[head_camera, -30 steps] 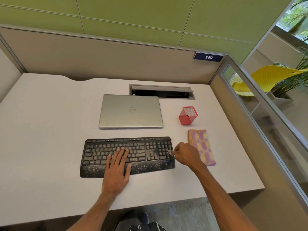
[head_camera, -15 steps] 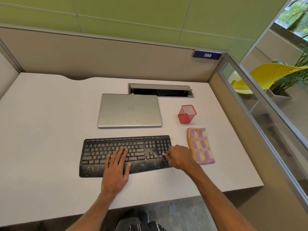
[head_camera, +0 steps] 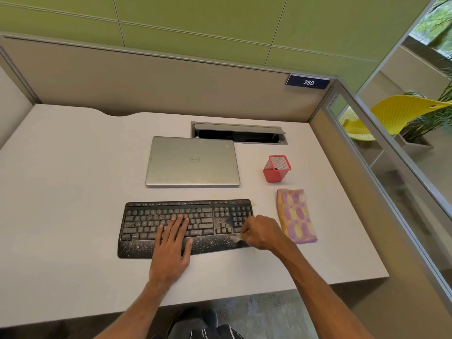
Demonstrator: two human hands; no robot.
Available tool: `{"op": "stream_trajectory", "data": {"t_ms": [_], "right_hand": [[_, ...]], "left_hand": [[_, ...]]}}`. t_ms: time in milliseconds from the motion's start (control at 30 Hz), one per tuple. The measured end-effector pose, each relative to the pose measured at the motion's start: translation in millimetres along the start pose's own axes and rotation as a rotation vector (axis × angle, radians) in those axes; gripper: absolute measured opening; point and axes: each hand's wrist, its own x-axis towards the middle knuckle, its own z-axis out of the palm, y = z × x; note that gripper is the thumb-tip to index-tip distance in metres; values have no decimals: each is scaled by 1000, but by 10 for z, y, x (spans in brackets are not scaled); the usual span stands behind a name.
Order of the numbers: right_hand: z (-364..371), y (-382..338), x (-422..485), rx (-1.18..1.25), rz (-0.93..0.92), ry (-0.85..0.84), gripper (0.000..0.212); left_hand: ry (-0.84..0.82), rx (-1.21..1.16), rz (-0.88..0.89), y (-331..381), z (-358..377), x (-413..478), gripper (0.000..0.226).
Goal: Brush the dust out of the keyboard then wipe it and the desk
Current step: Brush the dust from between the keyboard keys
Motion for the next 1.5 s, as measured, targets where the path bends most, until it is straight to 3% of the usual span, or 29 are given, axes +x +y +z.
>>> {"op": "stream_trajectory", "data": {"t_ms": [167, 400, 533, 667, 900, 1100, 1333, 1500], "right_hand": [[-44, 46, -13, -21, 35, 177, 28], [-47, 109, -77, -68, -61, 8, 25], [-159, 304, -119, -98, 62, 90, 26], [-137, 384, -184, -212, 124, 56, 25], [-20, 180, -181, -291, 33, 63, 22], [32, -39, -134, -195, -82, 115, 21], [-62, 149, -150, -312, 11, 100, 25], [52, 49, -107, -193, -66, 131, 23]], "left_hand": [[1, 4, 0, 8, -8, -1, 68], [-5, 2, -1, 2, -5, -5, 69], [4, -2, 2, 0, -2, 0, 69], [2, -4, 2, 0, 6, -6, 69], [7, -8, 7, -3, 1, -2, 70], [6, -11, 3, 2, 2, -1, 69], [10, -8, 5, 1, -3, -8, 68], [13, -15, 7, 3, -5, -3, 68]]}}
